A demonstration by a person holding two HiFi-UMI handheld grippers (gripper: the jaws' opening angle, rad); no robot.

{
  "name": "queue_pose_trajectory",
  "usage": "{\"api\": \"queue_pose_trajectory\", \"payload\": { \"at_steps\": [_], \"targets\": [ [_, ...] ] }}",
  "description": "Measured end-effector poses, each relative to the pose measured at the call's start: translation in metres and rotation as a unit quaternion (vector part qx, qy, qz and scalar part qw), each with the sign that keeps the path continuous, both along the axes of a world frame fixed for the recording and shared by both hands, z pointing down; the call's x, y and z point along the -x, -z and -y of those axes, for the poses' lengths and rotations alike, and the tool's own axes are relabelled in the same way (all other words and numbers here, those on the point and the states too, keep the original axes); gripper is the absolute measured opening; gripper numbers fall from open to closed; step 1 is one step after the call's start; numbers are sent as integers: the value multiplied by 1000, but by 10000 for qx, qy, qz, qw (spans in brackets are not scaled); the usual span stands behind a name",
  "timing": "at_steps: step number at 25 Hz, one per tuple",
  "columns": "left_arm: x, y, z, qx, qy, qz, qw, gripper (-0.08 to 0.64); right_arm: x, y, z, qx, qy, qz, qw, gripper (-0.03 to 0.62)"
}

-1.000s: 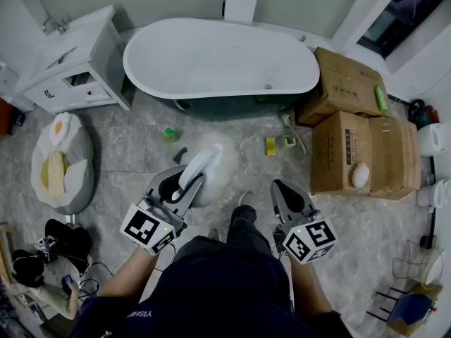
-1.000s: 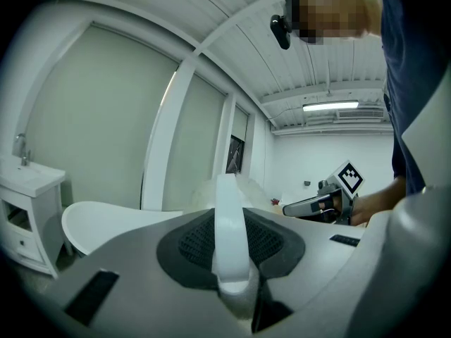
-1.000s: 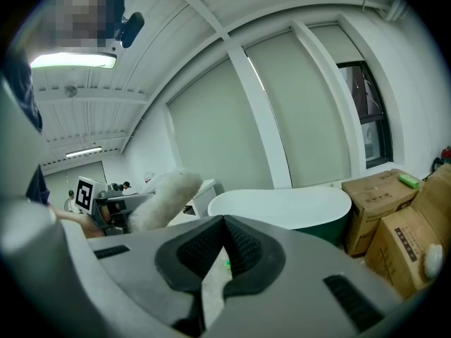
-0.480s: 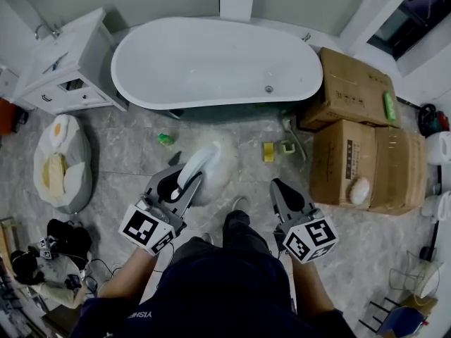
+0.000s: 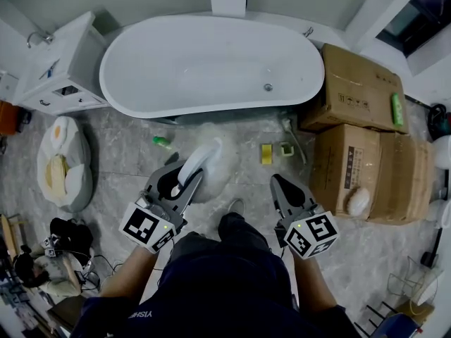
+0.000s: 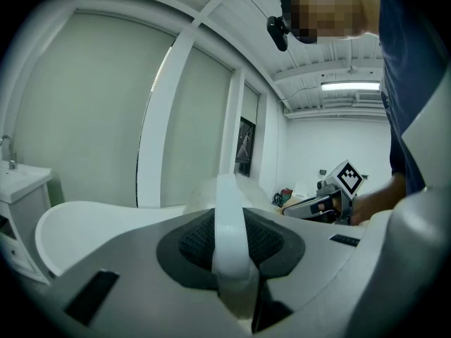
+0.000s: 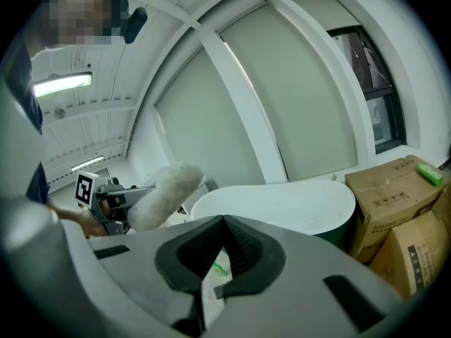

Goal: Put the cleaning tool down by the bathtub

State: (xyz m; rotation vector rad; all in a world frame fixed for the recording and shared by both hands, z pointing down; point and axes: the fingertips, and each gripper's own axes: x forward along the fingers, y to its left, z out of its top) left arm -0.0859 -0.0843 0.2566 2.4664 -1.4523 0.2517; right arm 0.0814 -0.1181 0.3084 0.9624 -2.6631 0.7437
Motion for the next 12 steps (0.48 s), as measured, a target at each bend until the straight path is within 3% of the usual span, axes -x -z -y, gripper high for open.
{"api": "queue_pose_trajectory", "payload": {
  "at_steps": [12],
  "targets": [
    [-30, -34, 58, 293, -210, 170, 9992, 107, -31, -37, 53, 250, -152, -45, 9996, 2]
  ]
}}
